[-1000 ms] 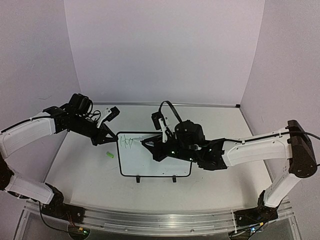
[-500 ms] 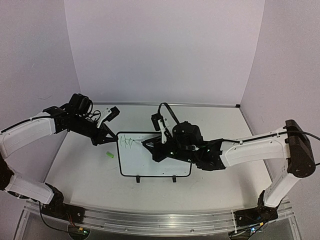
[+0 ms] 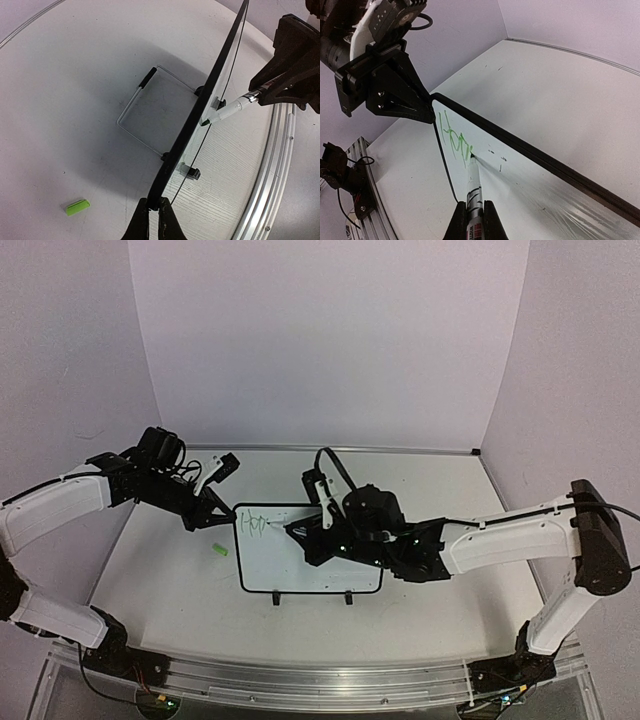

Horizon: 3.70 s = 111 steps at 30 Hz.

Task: Write a sentence on the whiteboard

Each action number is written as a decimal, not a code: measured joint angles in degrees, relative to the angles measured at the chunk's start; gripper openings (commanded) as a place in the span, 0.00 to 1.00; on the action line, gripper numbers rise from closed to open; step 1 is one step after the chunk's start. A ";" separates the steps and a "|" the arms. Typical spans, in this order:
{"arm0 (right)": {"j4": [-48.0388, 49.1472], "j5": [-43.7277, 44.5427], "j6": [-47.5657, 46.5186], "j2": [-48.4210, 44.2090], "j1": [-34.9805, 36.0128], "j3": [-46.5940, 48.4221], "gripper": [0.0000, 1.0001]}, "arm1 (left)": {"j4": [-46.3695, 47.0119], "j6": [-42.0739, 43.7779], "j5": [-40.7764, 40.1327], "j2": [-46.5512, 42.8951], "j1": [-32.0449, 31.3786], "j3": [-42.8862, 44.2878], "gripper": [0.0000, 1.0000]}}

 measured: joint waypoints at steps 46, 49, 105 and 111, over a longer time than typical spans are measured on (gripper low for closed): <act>-0.23 2.21 0.45 -1.27 0.14 0.90 0.00 | -0.03 -0.04 0.00 0.00 0.00 0.00 0.00; -0.44 1.56 0.93 -1.02 0.14 0.57 0.00 | -0.03 -0.04 0.00 0.00 0.00 0.00 0.00; -1.41 -7.09 -3.03 -12.28 -0.32 -7.42 0.00 | -0.08 -0.02 0.01 0.00 -0.02 0.00 0.00; -1.19 -7.41 -3.26 -14.21 -0.68 -8.84 0.00 | -0.08 -0.02 -0.04 0.00 -0.11 0.00 0.00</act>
